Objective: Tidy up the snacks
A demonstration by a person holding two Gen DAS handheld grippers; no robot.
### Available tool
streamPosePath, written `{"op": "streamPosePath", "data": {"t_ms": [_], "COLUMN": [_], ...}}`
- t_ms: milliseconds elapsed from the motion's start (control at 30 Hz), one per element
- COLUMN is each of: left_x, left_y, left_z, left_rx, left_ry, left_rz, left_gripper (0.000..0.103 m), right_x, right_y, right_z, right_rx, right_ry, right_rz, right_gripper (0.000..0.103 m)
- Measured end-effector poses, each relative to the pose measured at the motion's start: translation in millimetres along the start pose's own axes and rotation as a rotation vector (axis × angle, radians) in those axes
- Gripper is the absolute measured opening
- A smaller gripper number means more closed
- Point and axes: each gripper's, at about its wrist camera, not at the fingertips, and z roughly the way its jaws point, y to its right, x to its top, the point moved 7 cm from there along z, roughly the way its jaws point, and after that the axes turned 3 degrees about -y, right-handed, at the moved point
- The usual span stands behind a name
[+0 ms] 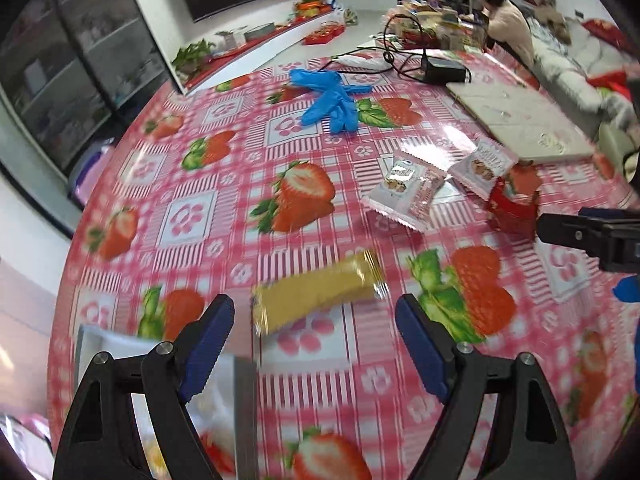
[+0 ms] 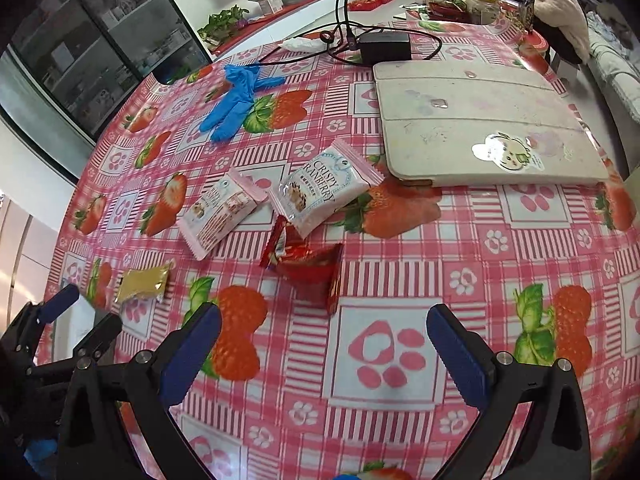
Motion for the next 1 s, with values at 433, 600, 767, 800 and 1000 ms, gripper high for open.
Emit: {"op": "streamPosePath", "data": {"t_ms": [433, 600, 767, 800, 1000], "left_x": [10.6, -3.4, -39.2, -47.8, -97.6], "left_y": [16.6, 29.4, 41.5, 44.6, 69.3], "left_z": [50.3, 39.3, 16.2, 10.4, -23.7], "left_rx": [-0.06, -0.093, -0.121, -0.134, -0.172], "left_ry": [-0.018, -0.047, -0.074, -0.074, -0.055], "left_rz": [0.015, -0.036, -0.143, -0.163, -0.159], "left_gripper": [0.073, 0.04, 0.04, 0.04, 0.043], "right_x": [18.1, 4.2, -26.1, -34.7, -92.2], "right_y": [-25.5, -21.3, -7.7, -3.6, 17.7], "right_z": [42.7, 33.2, 13.4, 8.0, -18.0], "right_rx": [-0.075, -0.03, -0.027, -0.024, -0.023], "right_ry": [0.026, 0.008, -0.007, -0.01, -0.028], "right_rz": [-0.14, -0.126, -0.122, -0.114, -0.072], "right_gripper": [0.05, 0.029, 0.029, 0.029, 0.029]}}
